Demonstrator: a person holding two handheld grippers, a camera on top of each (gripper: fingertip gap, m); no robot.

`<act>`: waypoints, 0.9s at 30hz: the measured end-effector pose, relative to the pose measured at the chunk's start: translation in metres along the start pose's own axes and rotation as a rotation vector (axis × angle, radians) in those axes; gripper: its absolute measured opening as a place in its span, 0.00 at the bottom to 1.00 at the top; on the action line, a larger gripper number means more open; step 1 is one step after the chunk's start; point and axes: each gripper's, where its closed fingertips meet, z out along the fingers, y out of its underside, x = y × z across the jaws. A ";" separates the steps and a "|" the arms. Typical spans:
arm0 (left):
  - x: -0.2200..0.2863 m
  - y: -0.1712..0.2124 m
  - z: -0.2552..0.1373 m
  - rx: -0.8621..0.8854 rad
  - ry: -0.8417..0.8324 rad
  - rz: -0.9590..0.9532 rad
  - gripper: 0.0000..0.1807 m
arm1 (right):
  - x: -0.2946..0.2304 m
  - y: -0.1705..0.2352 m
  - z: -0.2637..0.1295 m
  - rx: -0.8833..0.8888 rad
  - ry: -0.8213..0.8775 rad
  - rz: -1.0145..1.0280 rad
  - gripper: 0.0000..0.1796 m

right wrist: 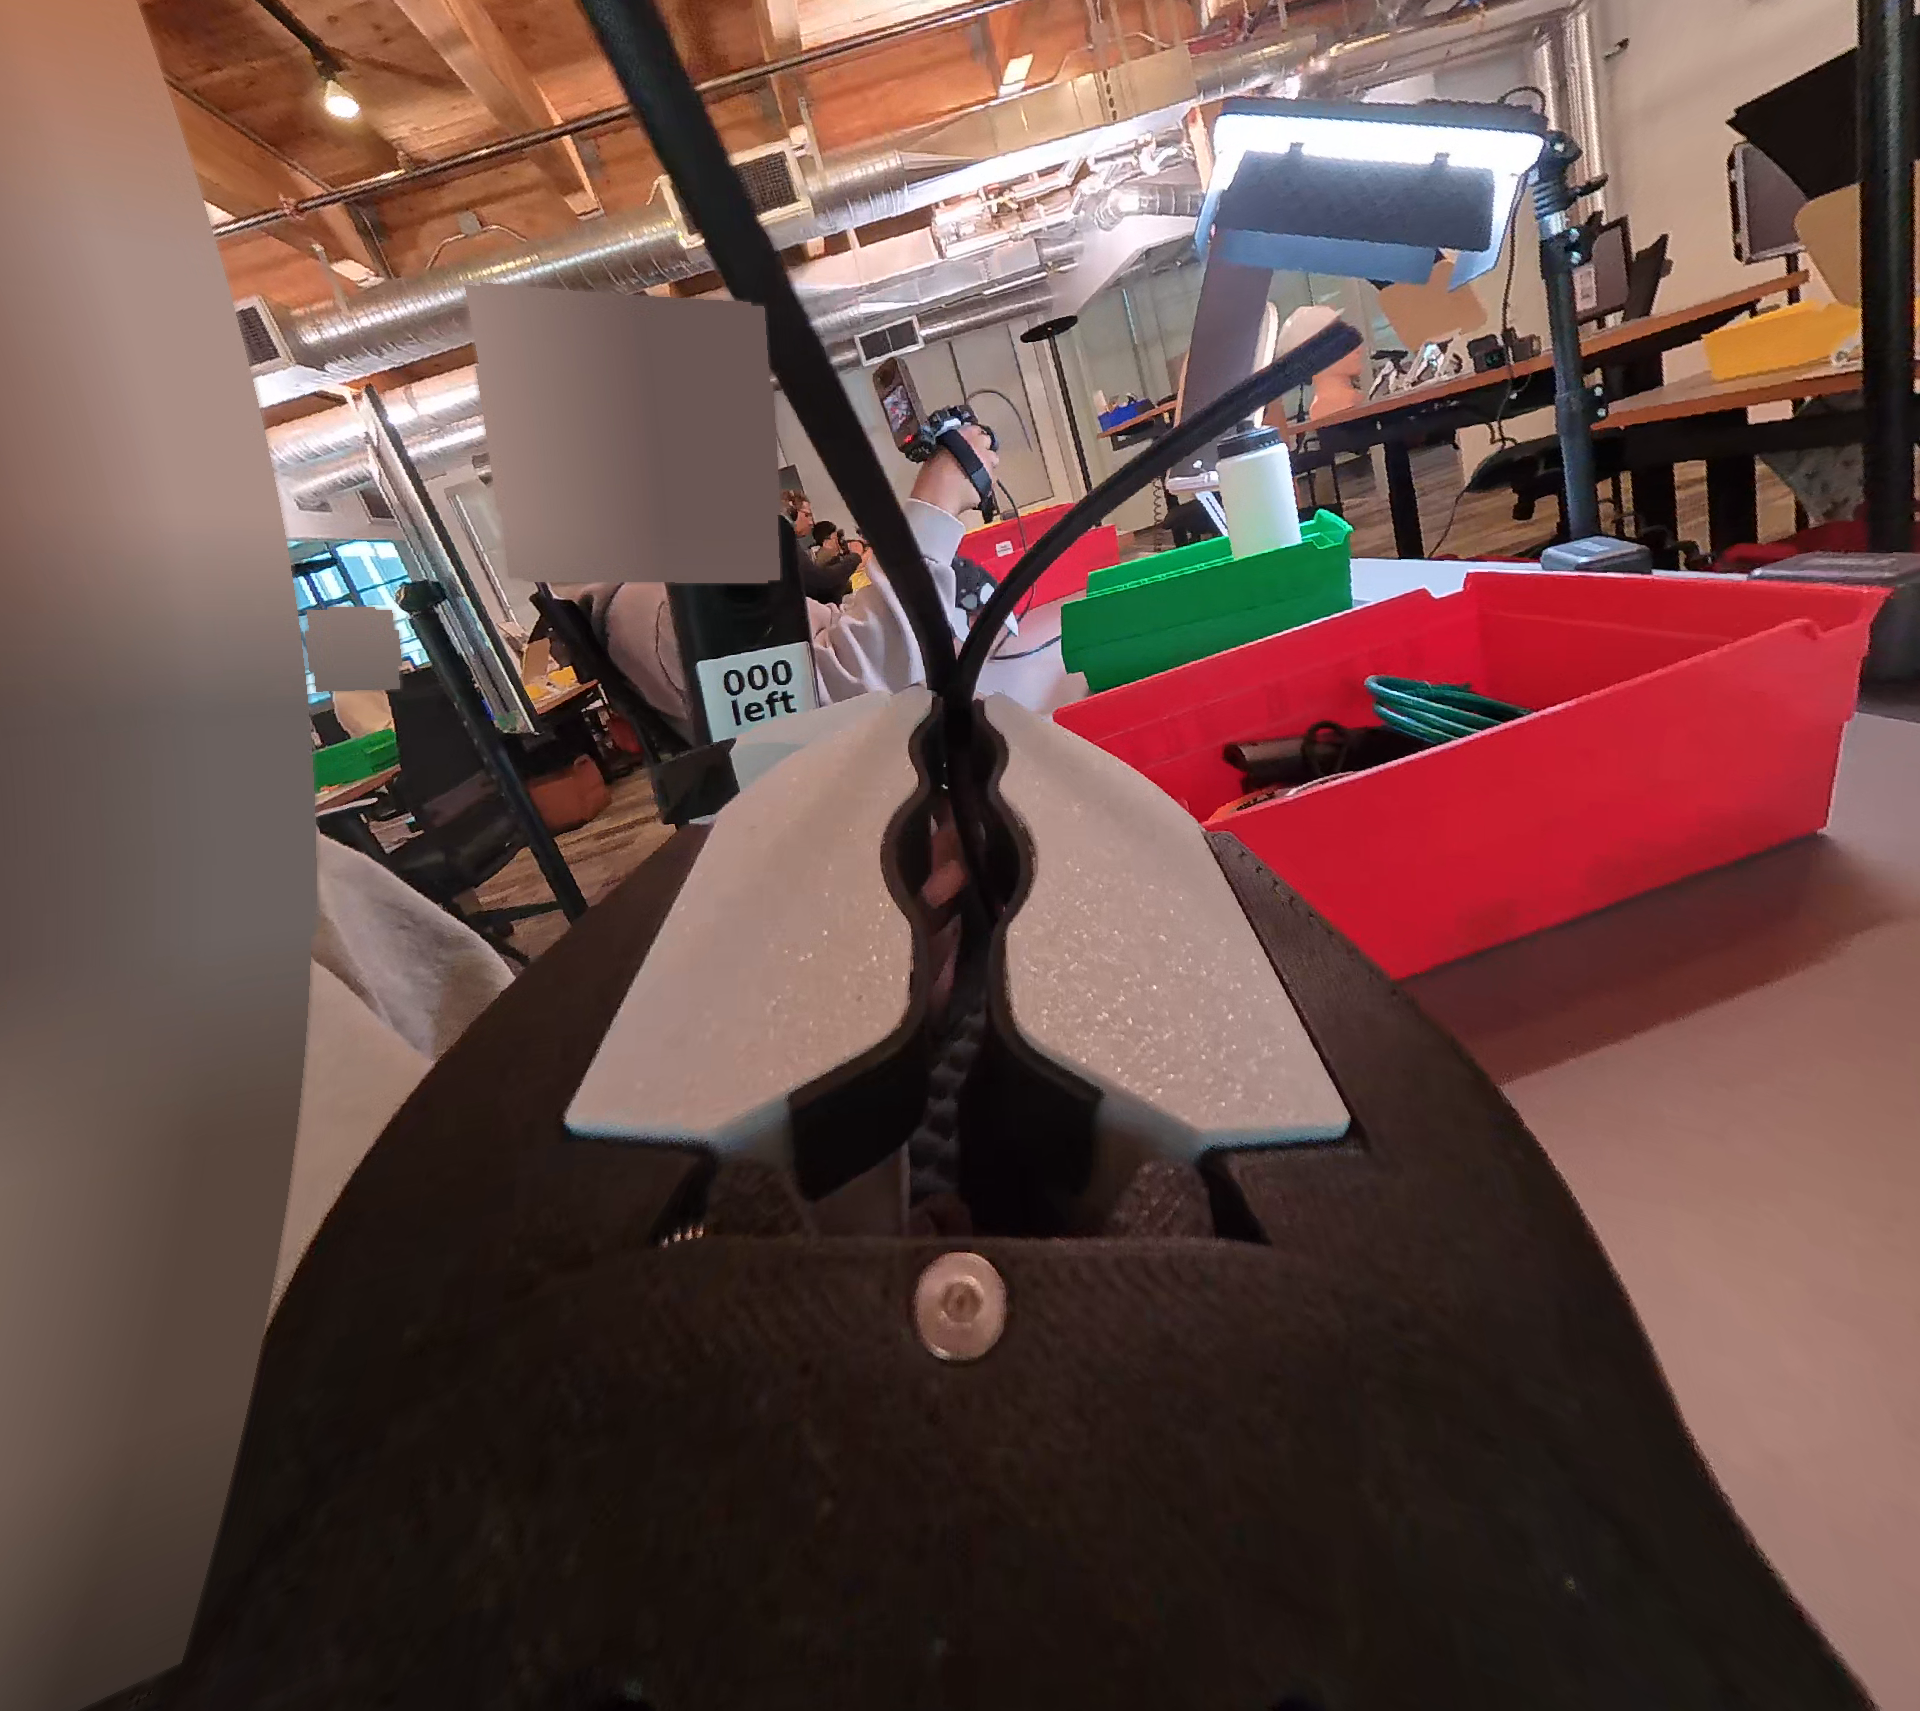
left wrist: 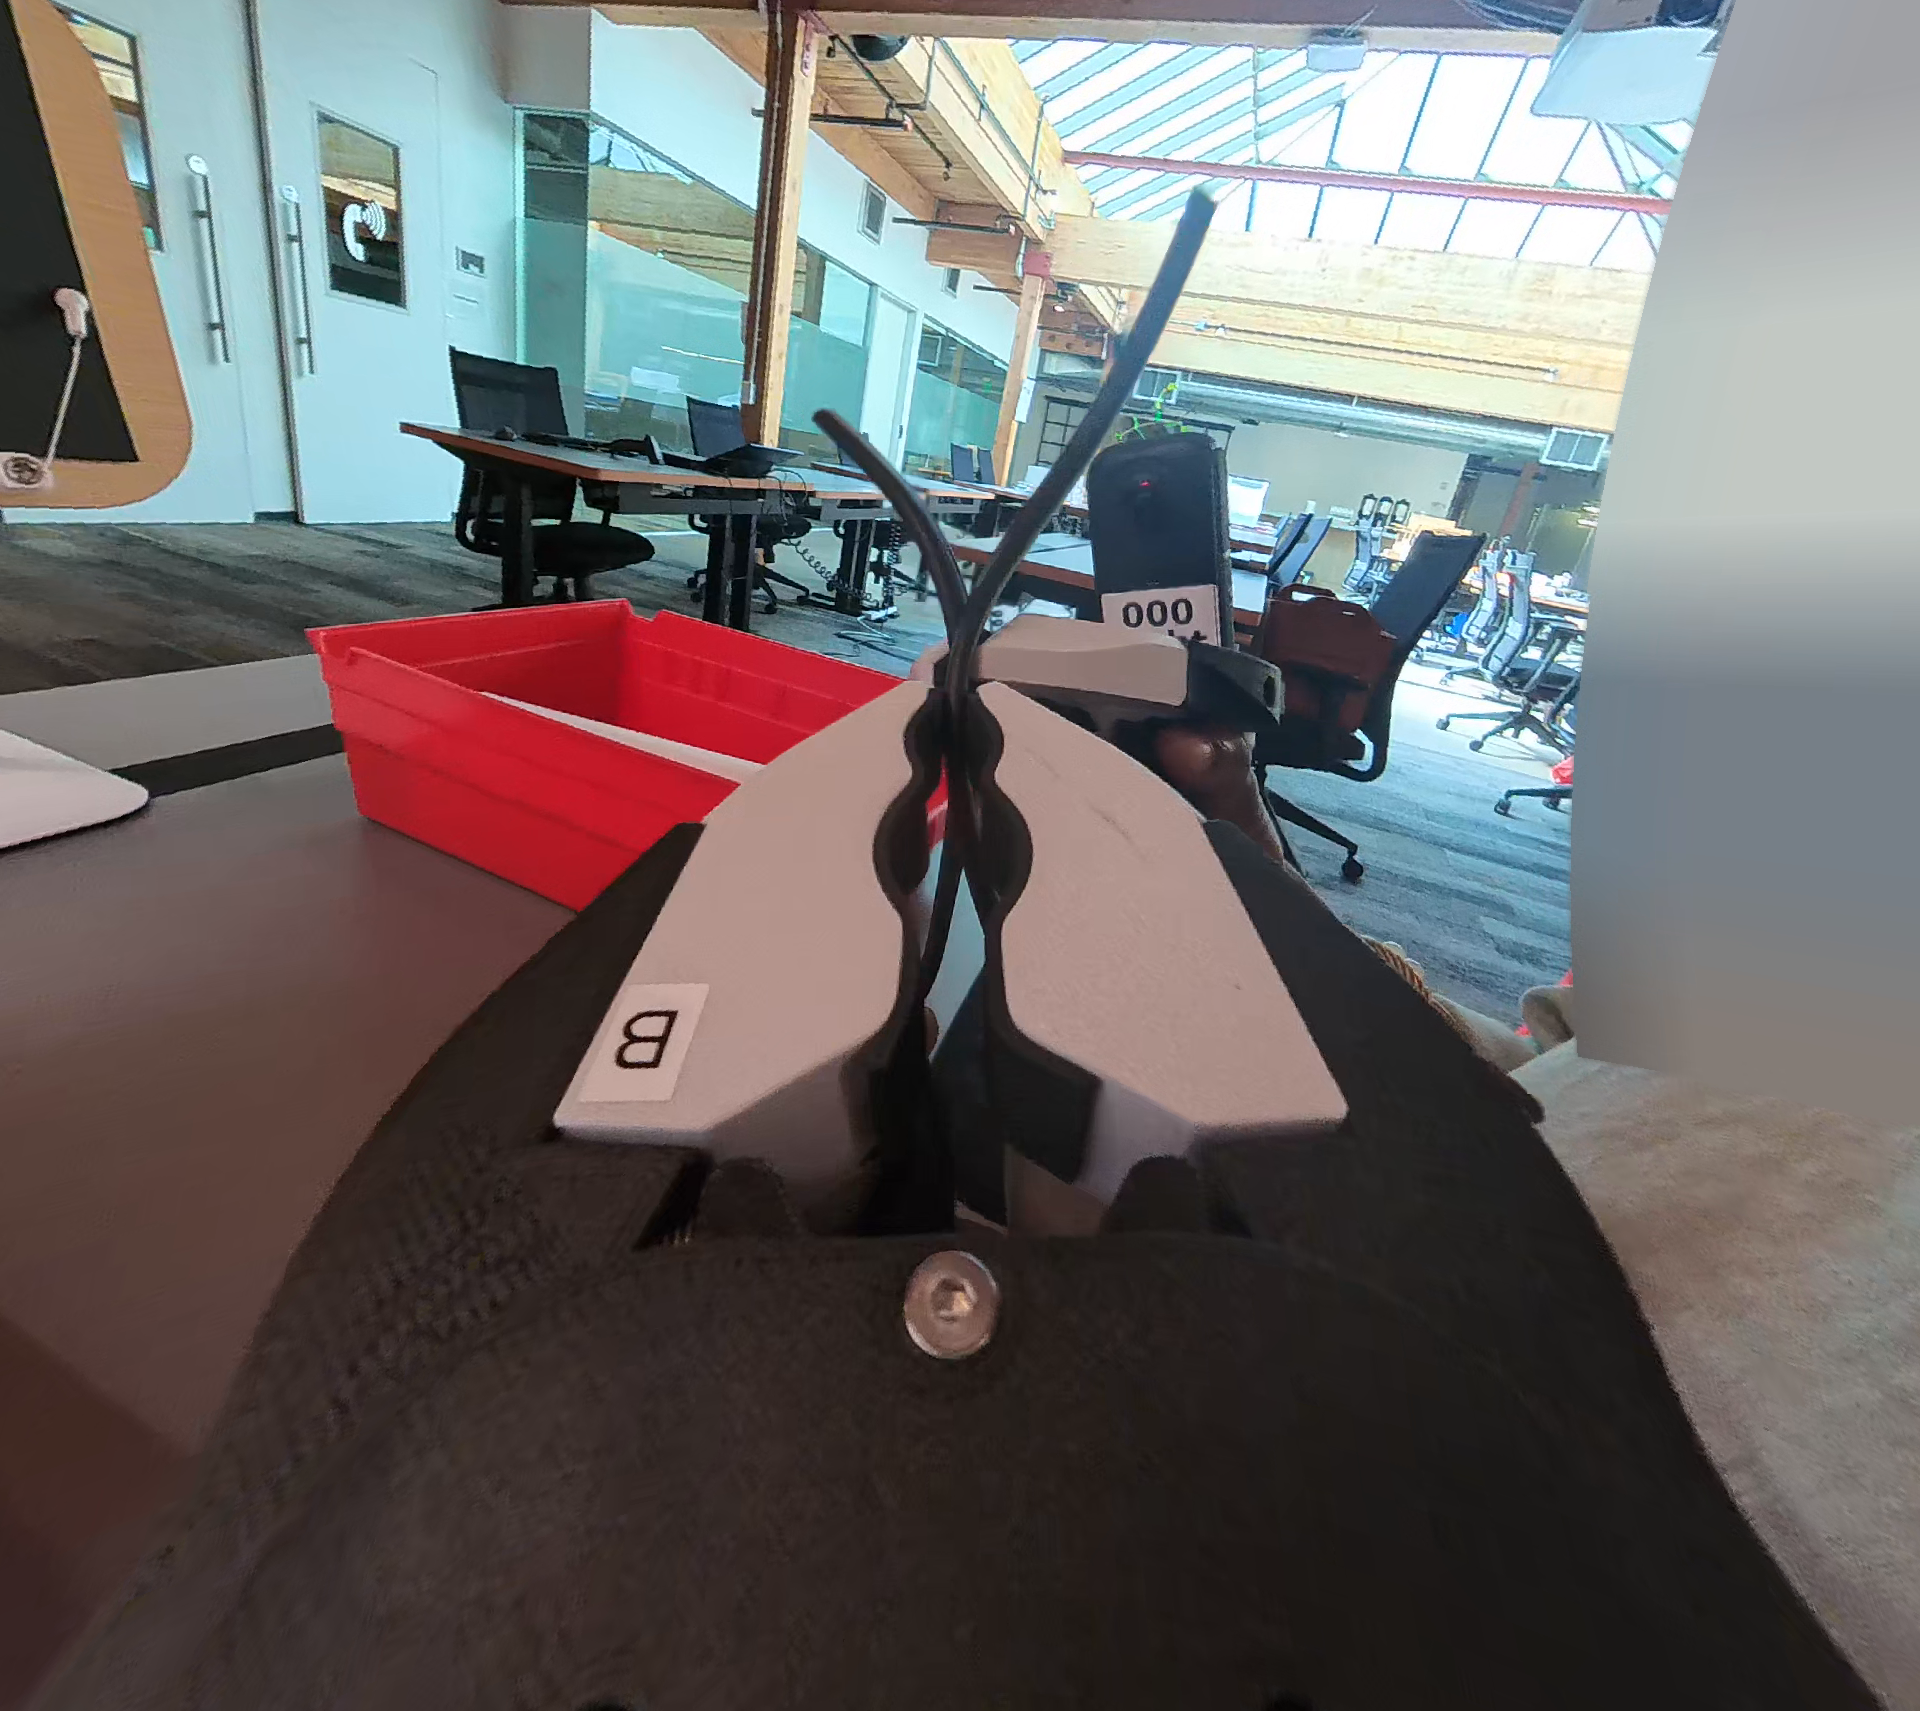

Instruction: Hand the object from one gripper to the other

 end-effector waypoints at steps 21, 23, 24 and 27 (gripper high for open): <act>0.008 0.003 0.000 -0.038 0.004 0.112 0.11 | -0.001 -0.005 -0.004 0.032 0.007 -0.026 0.04; 0.005 -0.005 -0.005 -0.005 -0.014 0.128 0.12 | 0.001 -0.012 -0.009 0.056 0.021 -0.033 0.04; 0.002 -0.009 -0.008 0.005 -0.027 0.131 0.12 | 0.002 -0.016 -0.011 0.064 0.031 -0.042 0.04; -0.006 -0.014 -0.014 0.011 -0.076 0.157 0.12 | 0.003 -0.027 -0.015 0.083 0.047 -0.078 0.04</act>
